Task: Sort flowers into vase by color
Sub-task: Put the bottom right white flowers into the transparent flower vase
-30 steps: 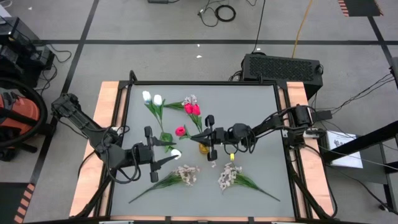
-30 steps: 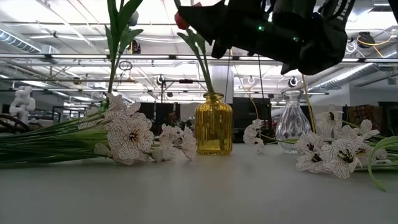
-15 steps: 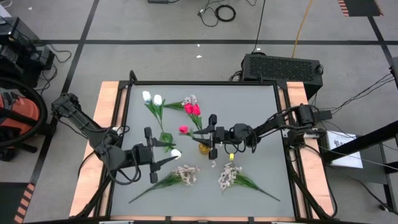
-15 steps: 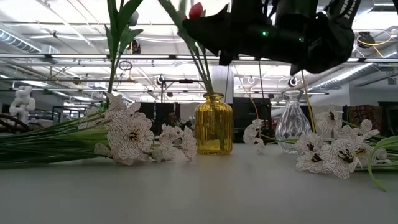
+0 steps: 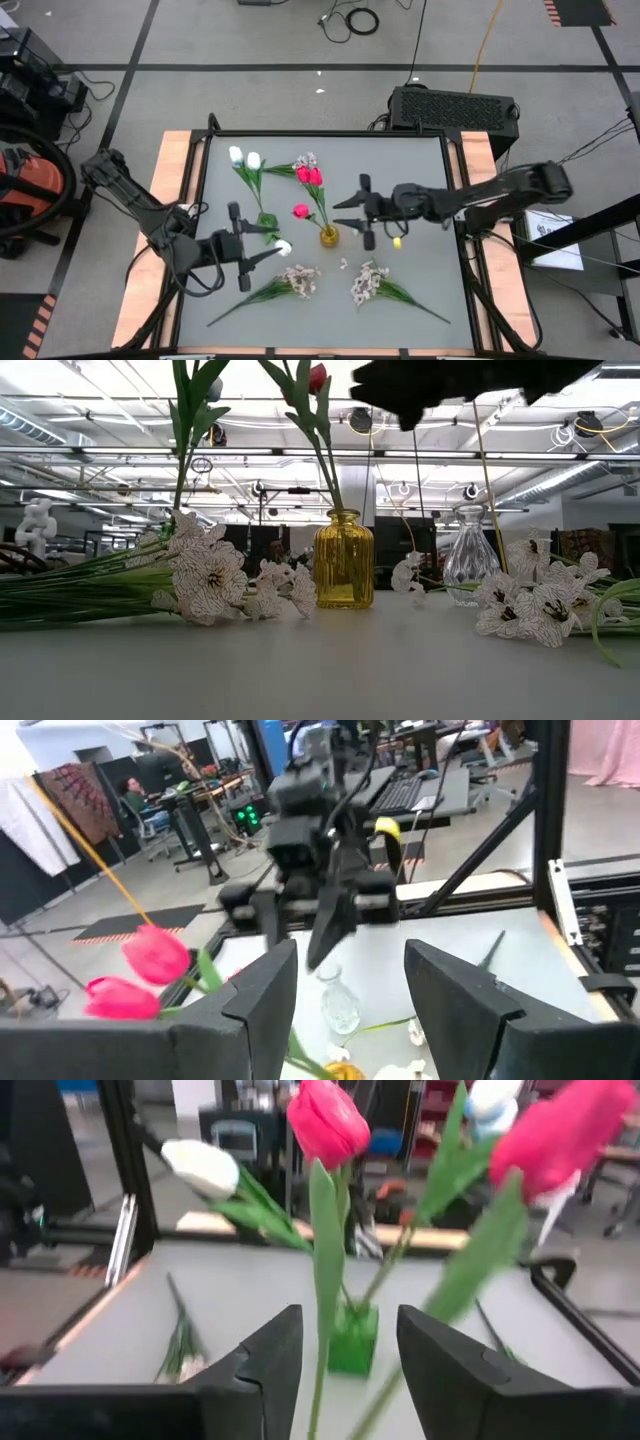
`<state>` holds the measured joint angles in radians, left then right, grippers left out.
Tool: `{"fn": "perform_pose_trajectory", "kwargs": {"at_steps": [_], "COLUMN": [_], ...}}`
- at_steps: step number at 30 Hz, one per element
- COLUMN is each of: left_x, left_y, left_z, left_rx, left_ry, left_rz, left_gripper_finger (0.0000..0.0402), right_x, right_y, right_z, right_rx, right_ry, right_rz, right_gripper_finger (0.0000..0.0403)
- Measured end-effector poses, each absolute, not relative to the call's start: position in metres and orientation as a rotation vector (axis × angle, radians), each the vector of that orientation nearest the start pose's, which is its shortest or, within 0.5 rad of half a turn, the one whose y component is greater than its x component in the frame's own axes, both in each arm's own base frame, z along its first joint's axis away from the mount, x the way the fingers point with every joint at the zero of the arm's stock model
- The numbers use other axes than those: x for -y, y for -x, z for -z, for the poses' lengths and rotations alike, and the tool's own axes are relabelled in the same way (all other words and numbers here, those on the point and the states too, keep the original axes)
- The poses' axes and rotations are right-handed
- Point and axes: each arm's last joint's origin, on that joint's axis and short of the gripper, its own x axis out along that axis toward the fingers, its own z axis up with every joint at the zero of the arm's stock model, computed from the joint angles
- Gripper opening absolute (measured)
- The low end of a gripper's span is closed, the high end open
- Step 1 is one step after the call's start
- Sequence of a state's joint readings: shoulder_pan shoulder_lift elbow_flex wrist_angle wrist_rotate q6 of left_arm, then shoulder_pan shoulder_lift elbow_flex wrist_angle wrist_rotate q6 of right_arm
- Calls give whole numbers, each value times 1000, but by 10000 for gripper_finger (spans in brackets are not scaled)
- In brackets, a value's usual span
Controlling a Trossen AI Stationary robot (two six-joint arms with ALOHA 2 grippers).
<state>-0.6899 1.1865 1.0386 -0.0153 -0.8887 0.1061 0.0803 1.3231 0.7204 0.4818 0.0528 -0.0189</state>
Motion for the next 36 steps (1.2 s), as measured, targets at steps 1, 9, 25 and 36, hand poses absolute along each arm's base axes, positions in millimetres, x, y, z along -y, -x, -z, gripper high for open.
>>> {"fn": "perform_pose_trajectory", "kwargs": {"at_steps": [1, 9, 25, 36], "left_x": [145, 133, 159, 182], "left_y": [-211, -196, -179, -183], "left_z": [-358, -356, -332, -310], "left_rx": [-132, -205, -374, -430], "left_ry": [-215, -162, -62, -33], "left_rz": [-196, -205, -2, 14], "left_gripper_finger": [194, 194, 194, 194], "right_x": [-21, -15, -78, -147], "right_y": [-280, -229, -183, -171], "right_z": [-262, -292, -282, -234], "right_rx": [-145, -207, -677, -1017], "right_ry": [29, -93, -422, -566], "right_rz": [-29, 44, -24, 50], "right_gripper_finger": [155, 155, 155, 155]}}
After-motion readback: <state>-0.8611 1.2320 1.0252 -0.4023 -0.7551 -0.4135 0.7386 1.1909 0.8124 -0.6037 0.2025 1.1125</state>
